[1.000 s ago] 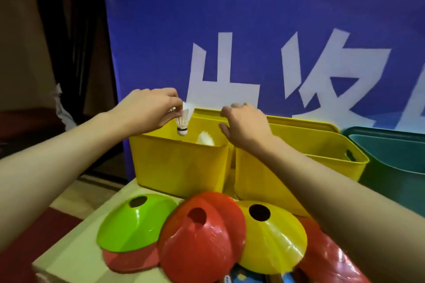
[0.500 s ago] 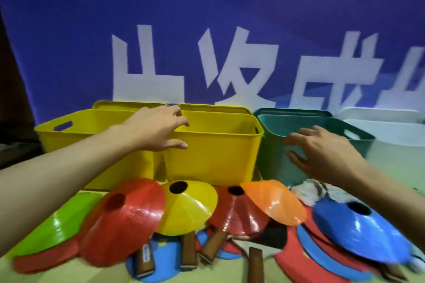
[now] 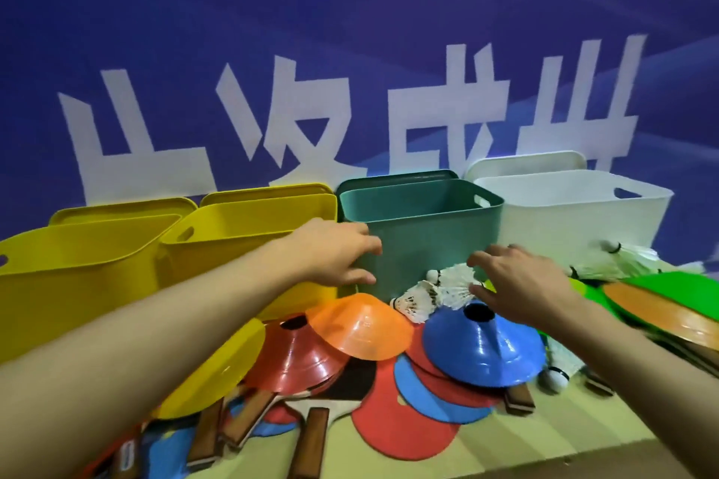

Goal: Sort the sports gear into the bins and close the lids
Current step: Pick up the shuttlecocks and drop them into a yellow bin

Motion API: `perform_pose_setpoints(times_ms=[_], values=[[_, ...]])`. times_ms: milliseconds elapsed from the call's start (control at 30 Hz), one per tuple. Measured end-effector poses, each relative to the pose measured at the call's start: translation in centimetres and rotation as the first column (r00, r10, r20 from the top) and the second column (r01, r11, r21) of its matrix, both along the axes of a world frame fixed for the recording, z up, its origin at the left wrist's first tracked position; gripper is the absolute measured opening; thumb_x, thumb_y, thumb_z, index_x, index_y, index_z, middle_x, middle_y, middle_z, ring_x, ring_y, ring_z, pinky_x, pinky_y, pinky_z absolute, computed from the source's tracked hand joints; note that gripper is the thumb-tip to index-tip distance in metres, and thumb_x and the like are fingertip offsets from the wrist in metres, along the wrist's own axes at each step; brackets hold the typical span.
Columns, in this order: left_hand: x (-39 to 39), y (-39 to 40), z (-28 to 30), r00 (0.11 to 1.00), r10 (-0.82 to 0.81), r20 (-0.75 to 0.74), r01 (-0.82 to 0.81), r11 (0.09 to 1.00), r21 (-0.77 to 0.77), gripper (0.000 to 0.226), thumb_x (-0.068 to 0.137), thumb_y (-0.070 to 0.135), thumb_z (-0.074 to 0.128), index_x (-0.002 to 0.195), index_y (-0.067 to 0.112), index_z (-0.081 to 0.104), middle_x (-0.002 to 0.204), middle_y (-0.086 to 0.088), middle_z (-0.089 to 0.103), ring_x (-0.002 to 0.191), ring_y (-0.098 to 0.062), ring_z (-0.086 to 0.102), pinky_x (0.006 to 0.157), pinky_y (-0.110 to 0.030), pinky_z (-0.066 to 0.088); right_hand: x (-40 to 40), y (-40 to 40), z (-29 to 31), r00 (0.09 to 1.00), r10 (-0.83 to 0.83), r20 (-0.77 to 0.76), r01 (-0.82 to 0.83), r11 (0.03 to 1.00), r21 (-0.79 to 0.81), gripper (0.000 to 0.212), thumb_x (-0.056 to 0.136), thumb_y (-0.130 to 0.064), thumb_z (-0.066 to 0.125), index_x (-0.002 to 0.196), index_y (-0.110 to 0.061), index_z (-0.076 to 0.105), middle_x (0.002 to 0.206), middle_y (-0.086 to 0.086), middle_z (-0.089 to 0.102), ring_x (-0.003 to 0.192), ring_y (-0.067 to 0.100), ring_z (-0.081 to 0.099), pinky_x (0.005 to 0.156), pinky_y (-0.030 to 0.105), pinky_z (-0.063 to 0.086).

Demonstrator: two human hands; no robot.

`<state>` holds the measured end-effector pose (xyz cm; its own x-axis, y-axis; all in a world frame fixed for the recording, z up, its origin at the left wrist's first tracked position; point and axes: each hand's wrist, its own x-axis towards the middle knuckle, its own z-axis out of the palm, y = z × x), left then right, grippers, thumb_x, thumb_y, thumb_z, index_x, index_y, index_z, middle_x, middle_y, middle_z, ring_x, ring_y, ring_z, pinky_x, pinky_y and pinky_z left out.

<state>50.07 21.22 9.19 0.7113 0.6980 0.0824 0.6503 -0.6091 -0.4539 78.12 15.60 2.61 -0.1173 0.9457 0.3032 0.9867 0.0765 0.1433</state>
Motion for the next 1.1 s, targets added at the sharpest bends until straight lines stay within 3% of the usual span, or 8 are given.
perform_pose_setpoints(times_ms=[200,367,533,667,733,933,1100], values=[[6.2,1.9,-4.9,0.978,-0.115,-0.174,0.107,0.993,-0.052,0.045,0.103,0.041,0.054,0.146,0.041,0.042,0.134,-0.004,0.052,0.108,-0.028,0.065,0.066,-0.035,0.043,0.9,1.4,-1.7,0.973,0.193,0.124,-0.186,0.980,-0.065,0.046,0.099,-0.033,0.059,0.140,-0.040,0.040,0.136,-0.001,0.046,0.115,0.025,0.052,0.076,0.035,0.047],[8.2,5.0,-7.5,0.958,-0.103,-0.266,0.083,0.993,-0.088,0.046,0.103,0.029,0.053,0.146,0.043,0.045,0.123,-0.004,0.065,0.112,-0.030,0.064,0.069,-0.036,0.045,1.8,2.7,-2.3,0.932,0.227,0.283,-0.219,0.974,-0.059,0.040,0.097,-0.019,0.059,0.133,-0.034,0.049,0.142,0.006,0.036,0.116,0.028,0.047,0.082,0.039,0.051],[8.6,7.3,-10.1,0.940,-0.140,-0.311,0.122,0.989,-0.079,0.040,0.100,0.013,0.050,0.134,0.034,0.054,0.112,-0.004,0.070,0.103,-0.032,0.067,0.063,-0.035,0.045,3.5,4.4,-3.1,0.904,0.240,0.354,-0.247,0.969,-0.027,0.033,0.097,-0.019,0.059,0.126,-0.032,0.054,0.124,0.005,0.053,0.107,0.029,0.051,0.079,0.038,0.045],[9.6,8.2,-10.7,0.927,-0.199,-0.318,0.208,0.978,-0.005,0.013,0.097,0.017,0.055,0.108,0.020,0.063,0.098,-0.005,0.068,0.093,-0.032,0.068,0.058,-0.033,0.044,4.5,4.8,-3.7,0.891,0.257,0.373,-0.287,0.958,0.024,0.010,0.089,-0.022,0.068,0.097,-0.027,0.063,0.091,-0.001,0.067,0.090,0.027,0.059,0.070,0.038,0.044],[9.8,8.4,-10.5,0.929,-0.191,-0.317,0.208,0.978,0.020,0.013,0.098,0.021,0.055,0.104,0.017,0.066,0.100,-0.004,0.066,0.094,-0.031,0.068,0.058,-0.033,0.043,5.2,4.8,-3.8,0.905,0.257,0.339,-0.301,0.950,0.082,0.013,0.083,-0.027,0.075,0.086,-0.026,0.062,0.079,-0.003,0.065,0.082,0.027,0.060,0.066,0.037,0.043],[7.7,6.9,-7.6,0.953,-0.234,-0.194,0.254,0.963,0.086,0.026,0.106,0.044,0.044,0.113,0.024,0.059,0.110,0.000,0.061,0.103,-0.025,0.065,0.060,-0.033,0.038,4.8,2.8,-2.3,0.913,0.314,0.259,-0.378,0.891,0.252,0.014,0.091,-0.039,0.066,0.093,-0.026,0.062,0.091,-0.003,0.068,0.090,0.027,0.061,0.070,0.038,0.048],[2.4,4.0,-3.3,0.948,-0.309,-0.070,0.317,0.933,0.170,0.025,0.101,0.050,0.049,0.108,0.029,0.060,0.106,0.006,0.061,0.095,-0.018,0.065,0.055,-0.028,0.042,1.4,1.0,0.8,0.926,0.311,0.212,-0.365,0.879,0.308,0.017,0.088,-0.044,0.063,0.096,-0.029,0.065,0.093,-0.006,0.068,0.092,0.026,0.061,0.073,0.038,0.050]])
